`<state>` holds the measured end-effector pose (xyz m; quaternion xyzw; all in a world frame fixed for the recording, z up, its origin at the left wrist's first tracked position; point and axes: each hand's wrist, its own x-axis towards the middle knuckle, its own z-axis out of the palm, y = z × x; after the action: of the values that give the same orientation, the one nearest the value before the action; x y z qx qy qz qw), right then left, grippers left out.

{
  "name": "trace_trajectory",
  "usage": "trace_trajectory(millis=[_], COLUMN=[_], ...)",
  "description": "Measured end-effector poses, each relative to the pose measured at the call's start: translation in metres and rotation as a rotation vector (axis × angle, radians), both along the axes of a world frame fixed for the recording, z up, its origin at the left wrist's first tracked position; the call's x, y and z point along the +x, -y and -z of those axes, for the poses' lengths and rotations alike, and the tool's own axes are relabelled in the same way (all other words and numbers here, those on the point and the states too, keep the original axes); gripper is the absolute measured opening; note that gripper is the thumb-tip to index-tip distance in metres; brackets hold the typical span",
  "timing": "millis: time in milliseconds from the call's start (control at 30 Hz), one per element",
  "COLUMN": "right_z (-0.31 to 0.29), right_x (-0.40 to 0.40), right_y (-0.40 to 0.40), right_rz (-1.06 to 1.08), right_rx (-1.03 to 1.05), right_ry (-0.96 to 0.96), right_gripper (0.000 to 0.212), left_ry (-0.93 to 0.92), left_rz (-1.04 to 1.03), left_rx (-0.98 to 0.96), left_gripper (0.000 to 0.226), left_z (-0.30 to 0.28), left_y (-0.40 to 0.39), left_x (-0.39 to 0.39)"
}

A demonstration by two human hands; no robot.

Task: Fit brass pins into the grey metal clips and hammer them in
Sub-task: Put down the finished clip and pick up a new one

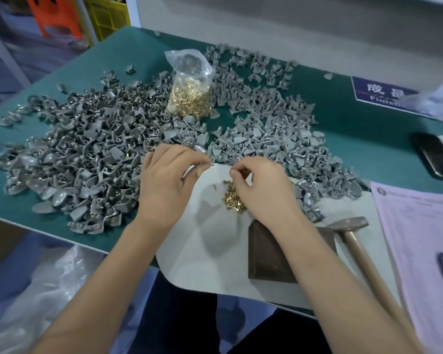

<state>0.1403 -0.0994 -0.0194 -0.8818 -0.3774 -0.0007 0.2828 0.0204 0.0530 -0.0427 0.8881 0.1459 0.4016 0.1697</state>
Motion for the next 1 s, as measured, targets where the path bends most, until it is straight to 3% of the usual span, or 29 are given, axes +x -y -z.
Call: trace_trajectory(millis=[367, 533, 633, 1000], right_z=[0.001, -0.003, -0.004, -0.006], right_x=[-0.001, -0.007, -0.006, -0.005], right_y=[0.005, 0.009, 0.009, 0.009], right_rz=[-0.079, -0.243, -0.257, -0.248], right_rx=[0.046, 0.315, 0.407, 0.351], right_ry=[-0.026, -0.289, -0.301, -0.288], right_gripper=[0.011, 0.031, 0.022, 0.008], left_ry=[-0.065, -0.048, -0.084, -0.112], left_rz=[0.041, 0.059, 0.133, 0.254], left_rx=[0.052, 0.004, -0.052, -0.168], left_gripper=[0.011, 0.011, 0.013, 0.025], left_z=[0.008, 0.008, 0.010, 0.007], left_y=[0.003, 0.003, 0.005, 0.011], left_x=[-0.002, -0.003, -0.002, -0.007])
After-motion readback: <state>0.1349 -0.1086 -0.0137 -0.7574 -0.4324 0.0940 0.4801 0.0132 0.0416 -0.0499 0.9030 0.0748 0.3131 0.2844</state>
